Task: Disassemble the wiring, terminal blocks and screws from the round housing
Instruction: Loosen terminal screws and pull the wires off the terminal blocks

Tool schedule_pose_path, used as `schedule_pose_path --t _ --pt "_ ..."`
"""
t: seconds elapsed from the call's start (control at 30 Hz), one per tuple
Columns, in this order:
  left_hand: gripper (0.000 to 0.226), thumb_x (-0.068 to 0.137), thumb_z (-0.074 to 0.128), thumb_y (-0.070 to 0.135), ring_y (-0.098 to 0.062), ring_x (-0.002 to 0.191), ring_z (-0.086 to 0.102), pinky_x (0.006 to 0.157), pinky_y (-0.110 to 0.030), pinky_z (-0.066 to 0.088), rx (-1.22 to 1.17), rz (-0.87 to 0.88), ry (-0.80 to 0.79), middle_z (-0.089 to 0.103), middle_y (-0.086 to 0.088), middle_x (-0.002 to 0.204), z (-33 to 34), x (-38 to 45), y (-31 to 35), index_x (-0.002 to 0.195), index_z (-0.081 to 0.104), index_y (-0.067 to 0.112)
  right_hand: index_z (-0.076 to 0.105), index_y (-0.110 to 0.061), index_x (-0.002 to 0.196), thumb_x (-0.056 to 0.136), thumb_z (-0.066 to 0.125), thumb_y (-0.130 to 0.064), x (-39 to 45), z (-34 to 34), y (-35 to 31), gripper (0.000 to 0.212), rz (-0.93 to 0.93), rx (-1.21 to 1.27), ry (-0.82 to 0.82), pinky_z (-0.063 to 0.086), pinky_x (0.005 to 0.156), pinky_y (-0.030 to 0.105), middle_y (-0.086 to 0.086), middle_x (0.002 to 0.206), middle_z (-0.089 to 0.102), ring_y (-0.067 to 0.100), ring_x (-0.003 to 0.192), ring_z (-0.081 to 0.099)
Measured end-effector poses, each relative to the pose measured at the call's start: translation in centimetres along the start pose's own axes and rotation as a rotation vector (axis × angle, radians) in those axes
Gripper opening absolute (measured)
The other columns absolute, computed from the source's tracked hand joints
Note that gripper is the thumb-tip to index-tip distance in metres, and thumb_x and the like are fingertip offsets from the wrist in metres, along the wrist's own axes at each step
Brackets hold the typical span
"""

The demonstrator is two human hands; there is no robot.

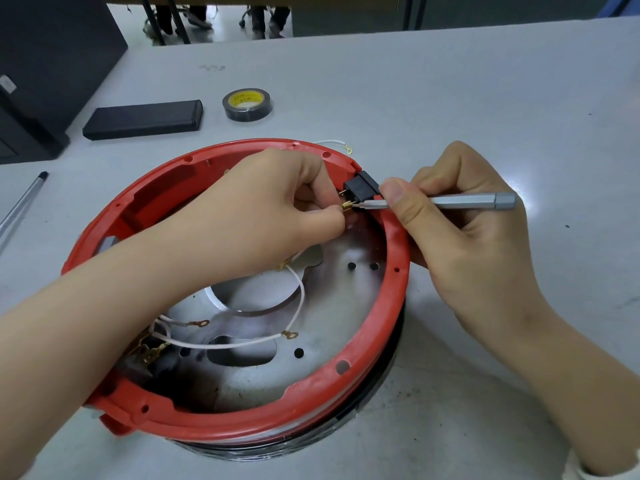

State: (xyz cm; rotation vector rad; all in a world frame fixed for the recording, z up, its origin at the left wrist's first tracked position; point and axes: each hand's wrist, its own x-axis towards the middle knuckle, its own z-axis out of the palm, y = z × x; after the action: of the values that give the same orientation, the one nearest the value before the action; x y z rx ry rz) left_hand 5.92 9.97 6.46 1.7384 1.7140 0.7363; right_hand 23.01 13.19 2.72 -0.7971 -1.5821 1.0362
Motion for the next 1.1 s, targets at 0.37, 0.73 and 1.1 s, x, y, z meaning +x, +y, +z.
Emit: schedule_pose_path --t 0.37,0.73,1.1 --pt "0.008 0.079 0.063 0.02 -0.002 0.039 0.056 0.039 -0.008 0.035 -0.049 -0.004 0.015 0.068 0.004 0.059 0.2 0.0 -0.1 0.071 0.061 0.018 0.038 -0.014 0.066 0.088 0.063 -0.02 0.0 0.0 -0.1 0.034 -0.096 -0.126 -0.023 0.038 0.048 0.023 0.003 0.059 0.049 0.01 0.051 0.043" --pt "0.015 0.085 0.065 0.009 0.0 0.035 0.053 0.037 -0.006 0.032 -0.078 -0.004 -0.017 0.067 0.004 0.059 -0.1 0.2 -0.4 0.072 0.058 0.012 0.041 -0.02 0.064 0.086 0.063 -0.025 0.8 -0.5 -0.3 0.031 0.022 -0.001 -0.1 0.031 0.044 0.041 0.018 0.059 0.045 0.032 0.051 0.037" --pt "0.009 0.088 0.065 0.017 -0.031 0.088 0.068 0.09 -0.053 0.051 -0.198 -0.022 0.112 0.074 -0.009 0.088 -2.1 -0.6 1.0 0.086 0.064 0.009 0.055 -0.028 0.09 0.093 0.056 -0.03 1.3 -1.2 -2.3 0.005 -0.164 0.021 -0.103 0.038 0.045 0.024 -0.003 0.06 0.06 0.015 0.046 0.049"
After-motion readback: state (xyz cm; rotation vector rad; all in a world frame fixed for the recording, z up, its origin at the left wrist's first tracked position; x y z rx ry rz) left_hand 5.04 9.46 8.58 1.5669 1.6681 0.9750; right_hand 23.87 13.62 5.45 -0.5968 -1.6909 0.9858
